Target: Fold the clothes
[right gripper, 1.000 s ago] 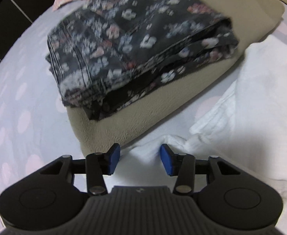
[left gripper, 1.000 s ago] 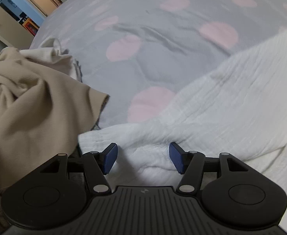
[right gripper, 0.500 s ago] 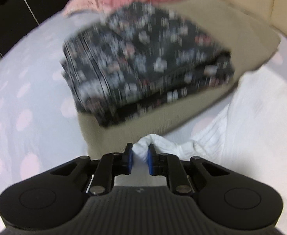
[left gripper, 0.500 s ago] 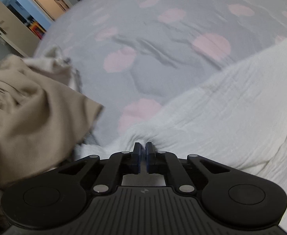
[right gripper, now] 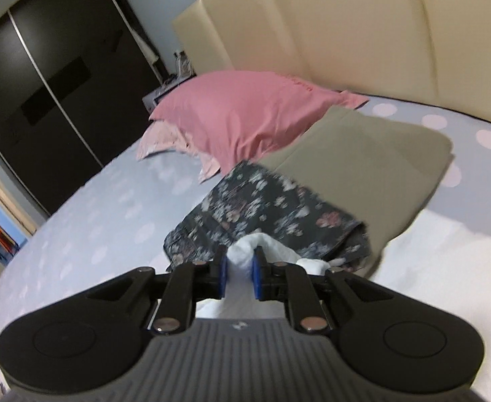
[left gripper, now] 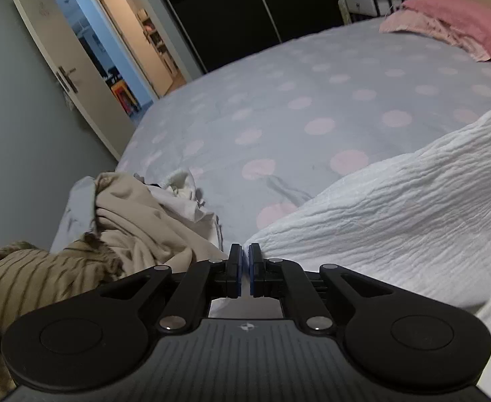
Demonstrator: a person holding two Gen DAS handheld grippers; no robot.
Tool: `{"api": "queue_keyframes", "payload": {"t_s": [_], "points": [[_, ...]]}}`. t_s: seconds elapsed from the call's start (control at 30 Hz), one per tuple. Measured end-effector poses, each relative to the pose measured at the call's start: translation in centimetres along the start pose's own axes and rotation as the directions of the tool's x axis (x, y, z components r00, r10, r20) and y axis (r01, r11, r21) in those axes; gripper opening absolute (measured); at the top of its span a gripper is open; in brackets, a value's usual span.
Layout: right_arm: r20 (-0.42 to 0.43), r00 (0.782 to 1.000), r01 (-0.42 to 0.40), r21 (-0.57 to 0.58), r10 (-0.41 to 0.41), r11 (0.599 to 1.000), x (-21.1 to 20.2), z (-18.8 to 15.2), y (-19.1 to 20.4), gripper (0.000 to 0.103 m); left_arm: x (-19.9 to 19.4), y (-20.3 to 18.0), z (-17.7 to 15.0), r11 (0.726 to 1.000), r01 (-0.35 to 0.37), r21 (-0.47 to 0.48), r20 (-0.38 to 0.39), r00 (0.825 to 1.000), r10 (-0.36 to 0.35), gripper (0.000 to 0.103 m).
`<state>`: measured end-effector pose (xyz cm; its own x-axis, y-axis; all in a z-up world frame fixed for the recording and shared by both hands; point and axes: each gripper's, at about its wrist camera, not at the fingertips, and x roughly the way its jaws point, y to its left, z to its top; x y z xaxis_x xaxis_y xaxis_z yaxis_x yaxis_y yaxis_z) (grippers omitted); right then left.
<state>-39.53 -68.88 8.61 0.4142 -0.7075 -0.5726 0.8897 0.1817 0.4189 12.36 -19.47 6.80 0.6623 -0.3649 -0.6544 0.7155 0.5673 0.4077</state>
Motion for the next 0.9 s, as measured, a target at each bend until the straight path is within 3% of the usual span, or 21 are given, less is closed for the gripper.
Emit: {"api": "queue_keyframes", "payload": {"t_s": [0.17, 0.3, 0.47, 0.7, 0.73, 0.8, 0.9], "points": [[-0.094, 0.996, -0.005, -0.003, 0.005, 1.000, -2.7, -0.9, -3.4, 0.016, -3.8, -1.4, -4.9, 0.999, -0.015, 0.051, 0.021, 1.000, 0.014, 0.002], [-0.212, 0.976, 0.032, -0.038, -0.039, 0.999, -4.7, -3.3, -6.6, 0.016, -5.4, -3.0, -9.5, 0.995, -0.003, 0.095, -0.014, 1.000, 0.005, 0.002], [-0.352, 0.927, 0.130, -0.031, -0.132, 0.991, -5.2, -6.3, -10.3, 0.016, -6.1, -5.6, -14.3, 0.986, 0.065, 0.156, -0.107, 0.993, -0.048, 0.002], [-0.489, 0.829, 0.231, -0.142, -0.271, 0.963, -4.5, -9.8, -12.8, 0.020, -5.7, -7.9, -18.6, 0.967, 0.136, 0.217, -0.249, 0.965, -0.080, 0.005], [-0.500, 0.815, 0.252, -0.150, -0.294, 0.956, -4.4, -10.1, -13.1, 0.027, -5.8, -8.1, -18.8, 0.962, 0.148, 0.228, -0.259, 0.962, -0.086, 0.008], [-0.494, 0.814, 0.281, -0.128, -0.307, 0.951, -4.6, -10.0, -13.7, 0.032, -6.5, -8.1, -19.1, 0.955, 0.175, 0.238, -0.256, 0.960, -0.112, 0.011], [-0.460, 0.837, 0.290, -0.084, -0.296, 0.953, -5.6, -9.7, -14.0, 0.034, -8.1, -8.0, -19.4, 0.946, 0.181, 0.268, -0.211, 0.969, -0.126, 0.039]]}}
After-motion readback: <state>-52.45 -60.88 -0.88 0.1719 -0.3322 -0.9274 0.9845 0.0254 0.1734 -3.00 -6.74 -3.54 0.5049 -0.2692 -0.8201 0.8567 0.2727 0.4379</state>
